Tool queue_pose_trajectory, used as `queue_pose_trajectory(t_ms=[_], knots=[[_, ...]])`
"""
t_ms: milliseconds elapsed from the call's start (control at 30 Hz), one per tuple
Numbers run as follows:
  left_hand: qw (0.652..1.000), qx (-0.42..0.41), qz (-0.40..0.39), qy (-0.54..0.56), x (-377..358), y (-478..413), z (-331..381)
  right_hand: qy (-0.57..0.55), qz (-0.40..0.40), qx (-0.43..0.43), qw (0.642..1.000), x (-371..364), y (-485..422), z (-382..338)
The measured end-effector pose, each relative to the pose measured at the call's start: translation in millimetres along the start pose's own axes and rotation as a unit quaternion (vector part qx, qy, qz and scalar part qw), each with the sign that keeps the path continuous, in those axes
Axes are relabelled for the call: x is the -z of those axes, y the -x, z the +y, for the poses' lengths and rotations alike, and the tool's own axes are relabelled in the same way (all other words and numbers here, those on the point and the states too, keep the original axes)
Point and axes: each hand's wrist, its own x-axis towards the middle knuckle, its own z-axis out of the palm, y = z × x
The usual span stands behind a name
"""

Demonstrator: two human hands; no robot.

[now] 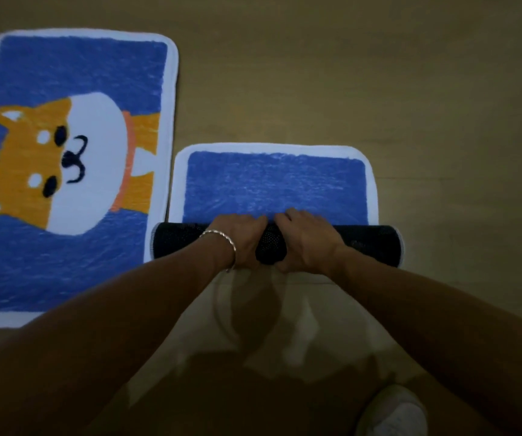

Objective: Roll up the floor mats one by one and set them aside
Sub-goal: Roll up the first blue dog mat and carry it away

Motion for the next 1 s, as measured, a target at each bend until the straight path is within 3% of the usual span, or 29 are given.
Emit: queue_pose_trajectory(t_ms=[133,233,333,467,567,667,733,800,900,1000], knots=[[0.995,0.011,-0.067,0.076,6,-7,-4,0.088,0.027,0.007,0.996,-4,7,-4],[0.996,0.018,0.001,0.088,-2,2,-7,0.035,-0.024,-0.005,0.999,4,-5,-2],[0.998,-0.011,0.06,0.022,-6,6,-4,-0.023,-0.096,-0.024,0.995,15,-12,2],[0.999,0.006,-0.024,0.041,2,-5,-4,0.021,-0.005,0.005,1.0,6,3,-1],[0.99,0.016,-0.082,0.113,6,-6,-9,0.078,-0.001,0.013,0.997,1,4,-7],[0.991,0.021,-0.022,0.131,-1,4,-9,0.023,-0.043,0.005,0.999,11,-7,-8],[0.998,-0.007,0.054,0.033,-6,9,-5,-0.016,-0.091,-0.011,0.996,18,-11,-5],[0.996,-0.017,0.074,-0.043,-10,10,0,-0.049,-0.102,-0.03,0.993,18,-9,-2],[1.0,0.005,0.023,-0.015,-4,-1,2,-0.028,-0.027,-0.01,0.999,11,1,-2],[0.995,0.007,-0.07,0.074,7,-8,-6,0.043,-0.026,0.014,0.999,7,4,-6]])
